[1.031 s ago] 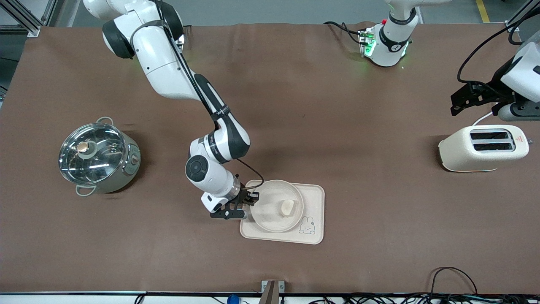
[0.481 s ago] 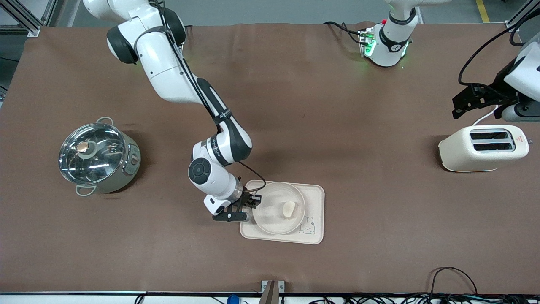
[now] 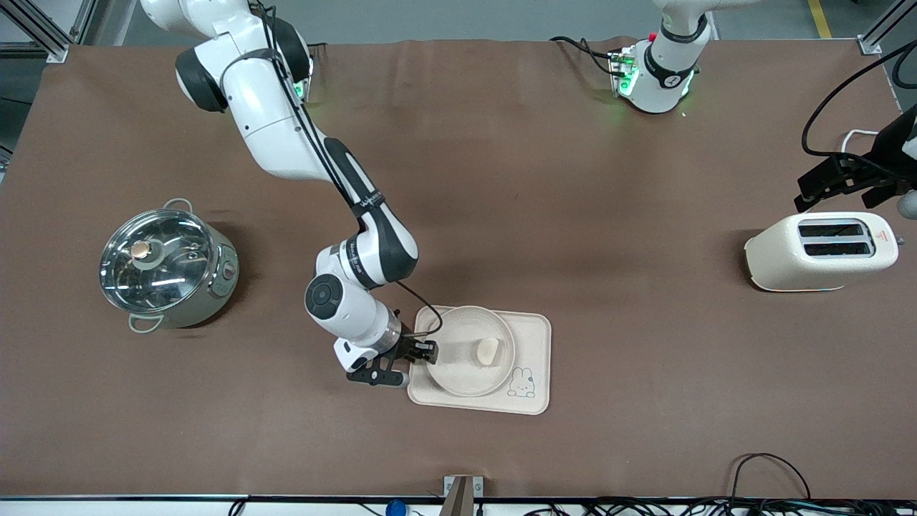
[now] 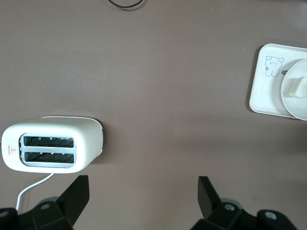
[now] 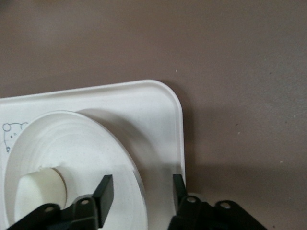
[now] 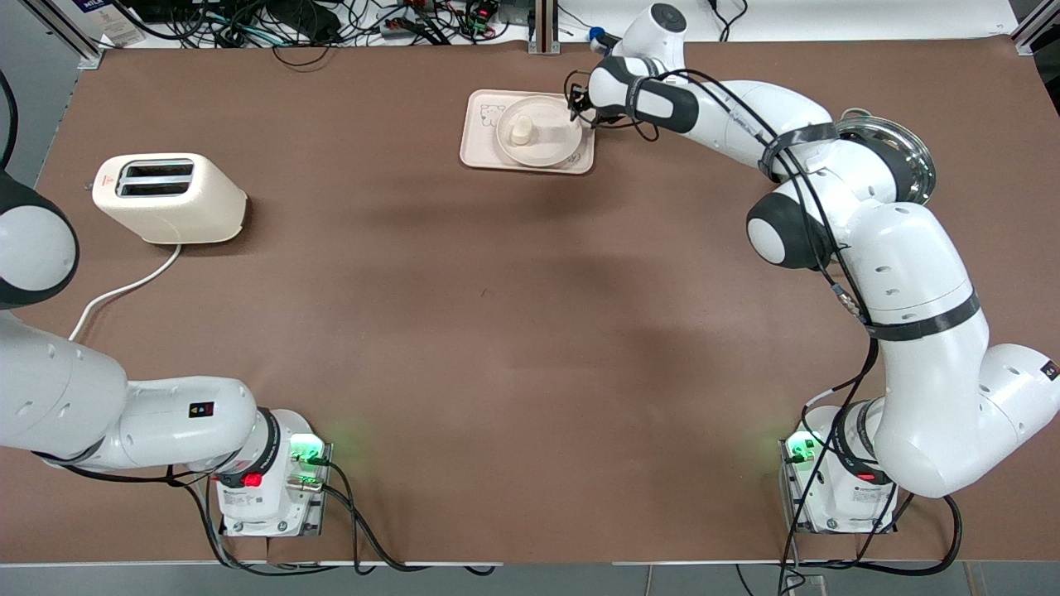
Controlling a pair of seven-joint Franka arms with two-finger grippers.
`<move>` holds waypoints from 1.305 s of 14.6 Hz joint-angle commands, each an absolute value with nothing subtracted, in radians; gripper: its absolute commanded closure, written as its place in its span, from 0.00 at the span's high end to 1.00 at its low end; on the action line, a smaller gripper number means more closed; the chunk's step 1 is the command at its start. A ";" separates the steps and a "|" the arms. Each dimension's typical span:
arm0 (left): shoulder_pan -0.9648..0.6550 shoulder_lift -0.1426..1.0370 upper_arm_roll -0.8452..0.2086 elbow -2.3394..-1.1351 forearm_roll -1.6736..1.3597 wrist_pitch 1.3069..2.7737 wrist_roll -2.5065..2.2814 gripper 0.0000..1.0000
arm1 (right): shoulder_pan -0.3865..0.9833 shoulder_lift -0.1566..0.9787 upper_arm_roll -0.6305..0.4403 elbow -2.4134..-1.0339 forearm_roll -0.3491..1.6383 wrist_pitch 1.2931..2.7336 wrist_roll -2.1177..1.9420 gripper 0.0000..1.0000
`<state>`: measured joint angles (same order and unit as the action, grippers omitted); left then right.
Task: Place bun in plate and plate on tray
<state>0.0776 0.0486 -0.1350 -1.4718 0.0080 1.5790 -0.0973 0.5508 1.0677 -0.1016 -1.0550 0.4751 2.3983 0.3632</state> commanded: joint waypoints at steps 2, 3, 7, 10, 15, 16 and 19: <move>0.075 0.021 -0.141 -1.493 0.002 1.591 -0.083 1.00 | 0.508 0.930 -0.081 -1.195 0.476 2.353 0.367 1.00; 0.075 0.021 -0.141 -1.491 0.002 1.591 -0.083 1.00 | 0.485 0.899 -0.081 -1.213 0.476 2.300 0.367 1.00; 0.074 0.021 -0.143 -1.491 0.002 1.589 -0.081 1.00 | 0.378 0.764 -0.095 -1.218 0.450 1.950 0.329 1.00; 0.075 0.021 -0.143 -1.491 0.002 1.588 -0.081 1.00 | 0.309 0.616 -0.138 -1.293 0.362 1.830 0.160 1.00; 0.075 0.021 -0.143 -1.491 0.002 1.588 -0.081 1.00 | 0.200 0.366 -0.146 -1.466 0.218 1.731 0.009 1.00; 0.075 0.021 -0.143 -1.491 0.002 1.586 -0.081 1.00 | 0.193 0.313 -0.147 -1.485 0.187 1.697 0.006 1.00; 0.075 0.021 -0.143 -1.491 0.000 1.586 -0.081 1.00 | 0.169 0.145 -0.146 -1.577 0.065 1.664 0.005 1.00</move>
